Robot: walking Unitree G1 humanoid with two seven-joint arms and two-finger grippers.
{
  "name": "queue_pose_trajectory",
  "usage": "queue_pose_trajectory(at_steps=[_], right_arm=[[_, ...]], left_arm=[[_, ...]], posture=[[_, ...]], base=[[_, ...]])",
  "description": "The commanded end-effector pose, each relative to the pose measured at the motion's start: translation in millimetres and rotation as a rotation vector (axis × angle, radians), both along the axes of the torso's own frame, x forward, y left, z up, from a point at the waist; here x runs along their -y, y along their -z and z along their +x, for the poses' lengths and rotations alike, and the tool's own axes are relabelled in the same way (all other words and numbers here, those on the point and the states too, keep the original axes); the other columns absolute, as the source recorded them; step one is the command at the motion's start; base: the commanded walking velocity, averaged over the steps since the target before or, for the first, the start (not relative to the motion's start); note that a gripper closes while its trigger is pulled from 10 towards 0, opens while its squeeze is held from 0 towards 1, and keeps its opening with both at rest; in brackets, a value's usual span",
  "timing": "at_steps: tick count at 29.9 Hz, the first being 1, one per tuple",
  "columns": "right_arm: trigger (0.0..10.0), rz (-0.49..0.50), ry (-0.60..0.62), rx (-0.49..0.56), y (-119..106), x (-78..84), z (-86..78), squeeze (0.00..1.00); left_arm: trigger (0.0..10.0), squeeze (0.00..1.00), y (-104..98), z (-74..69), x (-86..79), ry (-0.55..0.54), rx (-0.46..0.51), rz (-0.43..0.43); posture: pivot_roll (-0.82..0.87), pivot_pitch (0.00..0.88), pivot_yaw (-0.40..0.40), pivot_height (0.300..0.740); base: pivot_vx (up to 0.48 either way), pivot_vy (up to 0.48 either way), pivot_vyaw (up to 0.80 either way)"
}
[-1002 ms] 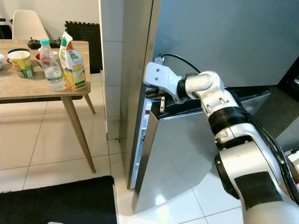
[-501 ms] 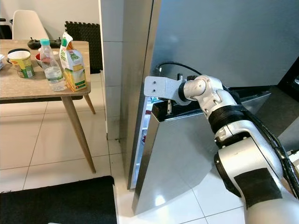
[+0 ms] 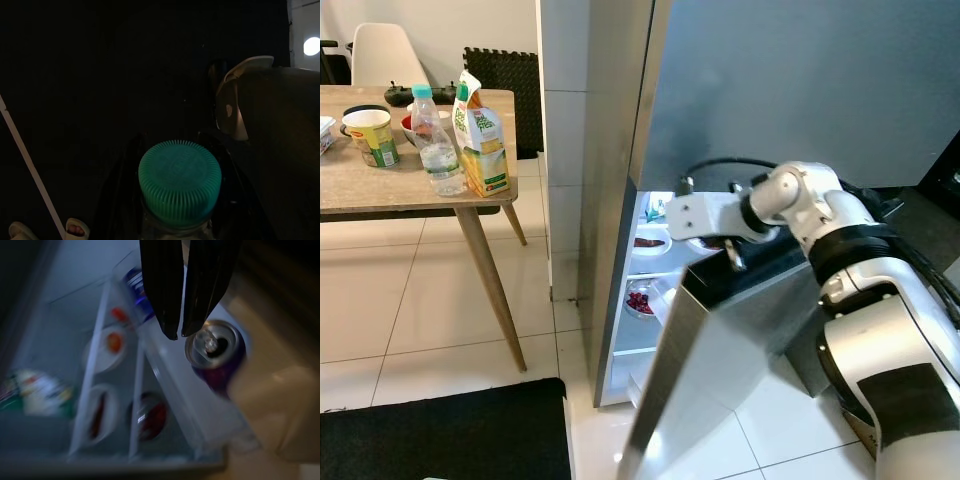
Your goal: Restocking fridge
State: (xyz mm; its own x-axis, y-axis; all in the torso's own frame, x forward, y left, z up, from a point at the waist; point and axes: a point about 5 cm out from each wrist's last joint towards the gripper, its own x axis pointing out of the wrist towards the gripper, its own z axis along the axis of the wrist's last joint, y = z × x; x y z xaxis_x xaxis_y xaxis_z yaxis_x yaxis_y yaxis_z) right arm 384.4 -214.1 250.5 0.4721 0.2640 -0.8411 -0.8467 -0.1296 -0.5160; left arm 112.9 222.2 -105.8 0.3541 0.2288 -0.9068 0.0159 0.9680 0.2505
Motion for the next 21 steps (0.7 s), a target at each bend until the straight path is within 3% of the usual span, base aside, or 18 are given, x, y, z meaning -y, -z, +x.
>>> queue_pose_trajectory(at_steps=[1, 5, 9, 14, 16, 19, 21], right_arm=[[10.0, -0.047, 0.078, -0.041, 8, 19.9, -4.0, 0.0], [10.0, -0.059, 0.186, -0.018, 1, 44.3, -7.5, 0.0], [10.0, -0.048, 0.237, -0.011, -2, 56.9, -10.9, 0.0], [10.0, -0.065, 0.371, -0.002, -3, 90.8, -22.5, 0.0], [10.0, -0.065, 0.371, -0.002, -3, 90.8, -22.5, 0.0], [10.0, -0.08, 0.478, -0.017, 2, 118.4, -36.1, 0.0], [10.0, -0.081, 0.498, -0.021, 4, 124.8, -40.1, 0.0]], left_arm=[[10.0, 0.0, 4, -4.6, 13.1, 0.012, -0.019, -0.033], [10.0, 0.0, 4, -4.7, 13.2, 0.008, -0.018, -0.033], [10.0, 0.0, 4, -5.3, 13.3, 0.005, -0.019, -0.034], [10.0, 0.0, 4, -6.7, 12.9, 0.005, -0.023, -0.034], [10.0, 0.0, 4, -6.7, 12.9, 0.005, -0.023, -0.034], [10.0, 0.0, 4, -6.4, 10.5, 0.011, -0.023, -0.029], [10.0, 0.0, 4, -5.8, 9.5, 0.013, -0.022, -0.027]], posture=[[-0.04, 0.0, -0.12, 0.74], [-0.04, 0.0, -0.123, 0.74], [-0.04, 0.0, -0.122, 0.74], [-0.04, 0.0, -0.118, 0.74], [-0.04, 0.0, -0.118, 0.74], [-0.05, 0.0, -0.113, 0.74], [-0.05, 0.0, -0.111, 0.74]], base=[[0.0, 0.0, 0.0], [0.0, 0.0, 0.0], [0.0, 0.0, 0.0], [0.0, 0.0, 0.0], [0.0, 0.0, 0.0], [0.0, 0.0, 0.0], [0.0, 0.0, 0.0]])
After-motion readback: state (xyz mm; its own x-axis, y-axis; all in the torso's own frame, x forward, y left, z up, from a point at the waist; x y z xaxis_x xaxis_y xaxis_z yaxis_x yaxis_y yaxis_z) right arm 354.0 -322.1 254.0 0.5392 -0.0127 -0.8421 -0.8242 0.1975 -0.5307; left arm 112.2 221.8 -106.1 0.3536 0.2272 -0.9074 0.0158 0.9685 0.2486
